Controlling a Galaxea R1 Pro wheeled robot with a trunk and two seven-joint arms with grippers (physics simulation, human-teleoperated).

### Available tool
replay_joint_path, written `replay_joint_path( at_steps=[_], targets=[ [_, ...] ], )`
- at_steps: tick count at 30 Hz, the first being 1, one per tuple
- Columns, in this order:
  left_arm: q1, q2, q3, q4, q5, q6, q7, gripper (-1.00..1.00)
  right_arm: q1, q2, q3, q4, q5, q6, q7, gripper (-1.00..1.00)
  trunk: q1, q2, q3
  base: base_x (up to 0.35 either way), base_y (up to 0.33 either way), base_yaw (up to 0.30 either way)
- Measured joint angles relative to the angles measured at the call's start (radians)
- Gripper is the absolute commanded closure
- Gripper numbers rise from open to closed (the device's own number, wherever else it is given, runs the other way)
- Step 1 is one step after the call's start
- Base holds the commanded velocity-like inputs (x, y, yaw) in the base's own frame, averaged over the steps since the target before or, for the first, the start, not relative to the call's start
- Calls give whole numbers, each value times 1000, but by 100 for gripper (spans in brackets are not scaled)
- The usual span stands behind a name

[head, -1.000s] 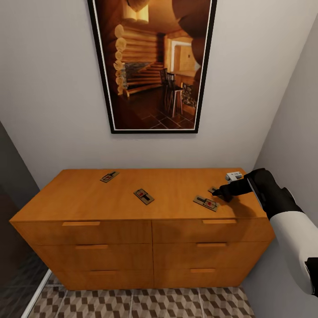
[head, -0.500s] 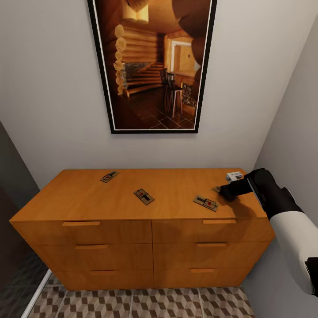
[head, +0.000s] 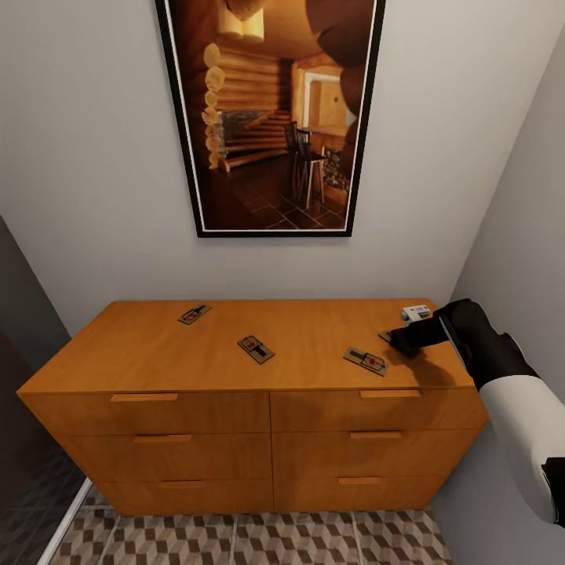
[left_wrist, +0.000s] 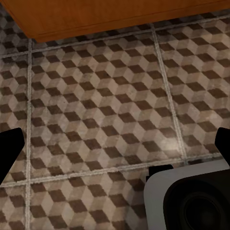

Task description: Take the four mousetraps from the cabinet in the bathroom and place them on the bathroom floor. Make sure all four end up on the same floor surface, and ensure that at least two of them are either under or directly next to the same bathroom sink.

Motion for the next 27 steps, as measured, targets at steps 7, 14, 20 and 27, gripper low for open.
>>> replay_joint_path(
  at_steps=[7, 14, 20, 27],
  targets=[
    [0, 0, 0, 0, 0, 0, 0, -100, 0, 0, 0, 0, 1, -1, 1, 100, 0, 0, 0, 0, 0, 0],
    [0, -6, 0, -1, 0, 0, 0, -100, 0, -2, -10, -358, 15, 2, -4, 100, 0, 0, 0, 0, 0, 0],
    [0, -17, 0, -1, 0, 0, -1, -100, -6, -2, -14, -396, 17, 2, -14, 100, 0, 0, 0, 0, 0, 0],
    [0, -18, 0, -1, -1, 0, -1, -100, -18, -1, -18, -405, 17, 2, -32, 100, 0, 0, 0, 0, 0, 0]
  ],
)
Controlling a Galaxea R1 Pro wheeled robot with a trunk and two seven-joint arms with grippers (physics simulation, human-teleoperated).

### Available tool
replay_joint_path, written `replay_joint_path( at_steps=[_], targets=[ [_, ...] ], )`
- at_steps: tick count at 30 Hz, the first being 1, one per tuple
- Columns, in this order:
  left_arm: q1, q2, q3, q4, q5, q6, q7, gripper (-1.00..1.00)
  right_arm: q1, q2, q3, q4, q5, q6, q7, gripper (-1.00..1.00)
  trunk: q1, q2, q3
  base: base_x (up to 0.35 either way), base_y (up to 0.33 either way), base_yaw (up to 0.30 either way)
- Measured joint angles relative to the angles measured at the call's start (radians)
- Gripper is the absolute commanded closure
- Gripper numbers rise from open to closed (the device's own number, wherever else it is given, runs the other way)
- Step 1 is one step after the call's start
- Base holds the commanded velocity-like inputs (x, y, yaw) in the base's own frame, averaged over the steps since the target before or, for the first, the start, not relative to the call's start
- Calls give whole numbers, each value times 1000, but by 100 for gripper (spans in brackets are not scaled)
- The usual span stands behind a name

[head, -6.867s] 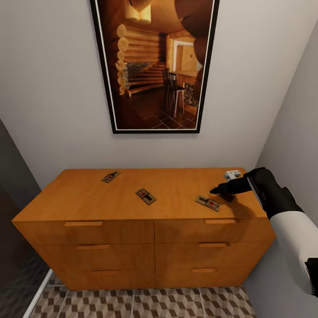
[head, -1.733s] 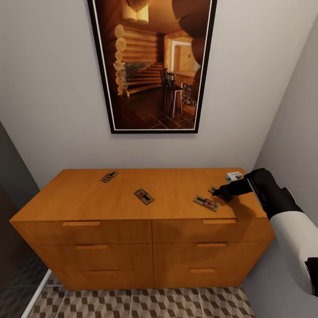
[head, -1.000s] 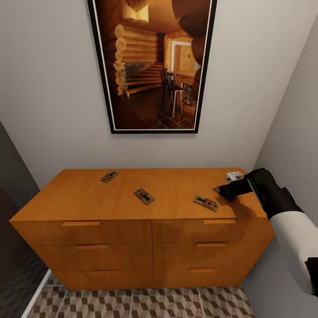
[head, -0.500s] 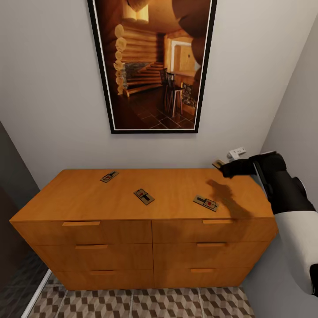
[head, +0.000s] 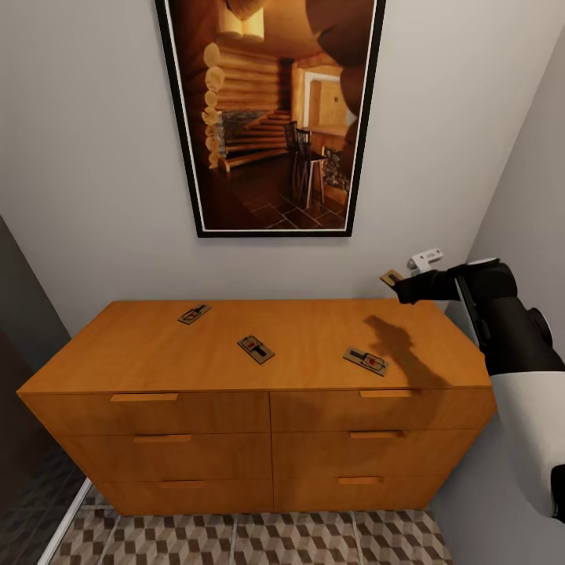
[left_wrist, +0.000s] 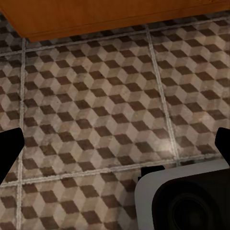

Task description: Take the four mousetraps from the cabinet in the bathroom and place them on the bathroom floor. Make sure all four end up on the same floor surface, and ensure that at least two of them are either under or directly next to the same bathroom sink.

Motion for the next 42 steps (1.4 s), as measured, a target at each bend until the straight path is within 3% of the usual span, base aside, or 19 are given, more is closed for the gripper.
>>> replay_joint_path(
  at_steps=[19, 42],
  targets=[
    [0, -9, 0, -1, 0, 0, -1, -100, -1, 0, 1, -1, -2, 0, -7, 100, 0, 0, 0, -11, 0, 0],
    [0, -9, 0, 0, 0, 0, -1, -100, -1, 2, 1, -1, -1, 0, -7, 100, 1, 0, 0, -316, 0, 0]
  ],
)
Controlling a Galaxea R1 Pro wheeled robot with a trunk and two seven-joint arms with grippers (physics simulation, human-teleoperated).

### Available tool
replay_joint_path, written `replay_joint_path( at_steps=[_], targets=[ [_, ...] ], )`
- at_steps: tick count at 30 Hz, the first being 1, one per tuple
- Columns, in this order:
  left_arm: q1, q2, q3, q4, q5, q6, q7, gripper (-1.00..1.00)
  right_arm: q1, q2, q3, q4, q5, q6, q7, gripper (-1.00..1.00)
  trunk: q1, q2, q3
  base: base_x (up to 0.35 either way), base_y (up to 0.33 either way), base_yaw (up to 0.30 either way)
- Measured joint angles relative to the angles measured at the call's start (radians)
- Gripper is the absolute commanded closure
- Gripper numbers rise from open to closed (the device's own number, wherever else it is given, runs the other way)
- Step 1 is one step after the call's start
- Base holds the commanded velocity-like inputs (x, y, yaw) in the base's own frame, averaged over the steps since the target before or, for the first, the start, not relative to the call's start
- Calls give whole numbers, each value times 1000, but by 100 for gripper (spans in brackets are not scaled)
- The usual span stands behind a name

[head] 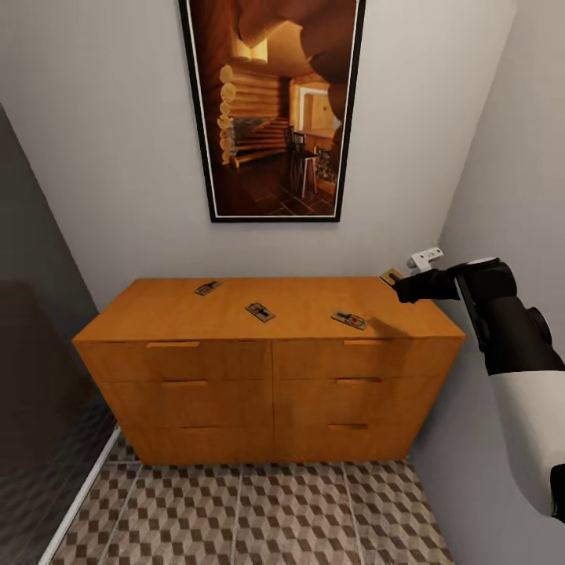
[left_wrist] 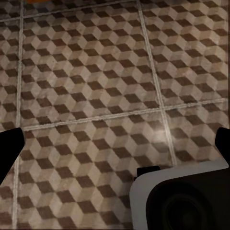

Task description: Take the four mousetraps from the cabinet in the bathroom and place them on the bathroom floor. Make sure all four end up on the same floor surface, and ensure that at least two of them are either under or directly next to the same bathroom sink.

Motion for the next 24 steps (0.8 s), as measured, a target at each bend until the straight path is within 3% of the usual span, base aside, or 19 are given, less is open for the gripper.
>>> replay_joint_path(
  at_steps=[15, 24],
  targets=[
    [0, 0, 0, 0, 0, 0, 0, -100, 0, 0, -1, 2, -1, 0, 0, 100, 0, 0, 0, -328, 0, 0],
    [0, 0, 0, 0, 0, 0, 0, -100, 0, 0, 0, 2, -2, 0, 0, 100, -1, 0, 0, -67, 0, 0]
  ],
)
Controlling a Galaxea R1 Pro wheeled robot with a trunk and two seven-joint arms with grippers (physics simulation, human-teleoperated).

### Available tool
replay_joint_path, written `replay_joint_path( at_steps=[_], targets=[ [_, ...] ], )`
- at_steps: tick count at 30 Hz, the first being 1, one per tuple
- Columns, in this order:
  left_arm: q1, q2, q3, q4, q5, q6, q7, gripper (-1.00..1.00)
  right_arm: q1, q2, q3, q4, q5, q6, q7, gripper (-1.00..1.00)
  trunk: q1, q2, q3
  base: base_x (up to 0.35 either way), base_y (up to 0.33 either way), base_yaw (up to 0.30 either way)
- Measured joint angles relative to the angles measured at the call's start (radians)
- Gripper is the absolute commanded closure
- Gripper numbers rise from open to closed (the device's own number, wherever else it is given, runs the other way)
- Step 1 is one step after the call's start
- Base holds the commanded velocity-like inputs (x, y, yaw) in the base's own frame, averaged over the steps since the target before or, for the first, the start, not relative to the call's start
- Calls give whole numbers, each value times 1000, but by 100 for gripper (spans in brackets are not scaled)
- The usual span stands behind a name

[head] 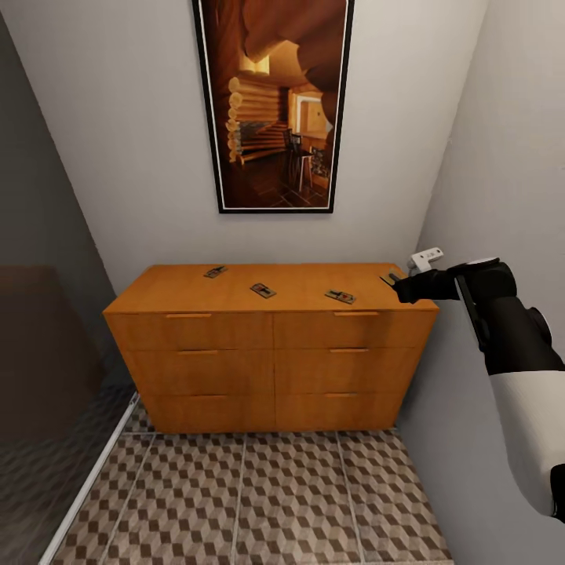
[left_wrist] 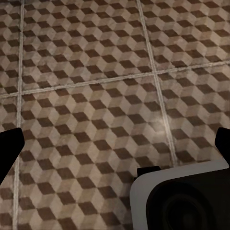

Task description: Take the four mousetraps from the cabinet in the bathroom and place them on the bathroom floor. Make sure all four end up on the same floor surface, and ensure that at least two of them are either under or directly next to the same bathroom sink.

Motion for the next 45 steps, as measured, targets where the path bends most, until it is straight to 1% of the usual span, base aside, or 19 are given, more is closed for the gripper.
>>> replay_joint_path(
  at_steps=[14, 28, 45],
  targets=[
    [0, 0, 0, 0, 0, 0, 0, -100, 0, 0, 0, 0, 0, 0, 0, 100, 0, 0, 0, -3, 15, 0],
    [0, 1, 0, 0, 0, 0, 0, -100, 0, 0, 1, 0, 0, 0, 0, 100, 0, 0, 0, -88, 223, 0],
    [0, 0, 0, 0, 0, 0, -1, -100, 0, 0, 2, 0, 0, -1, 0, 100, 0, 0, 0, -6, 16, 0]
  ],
)
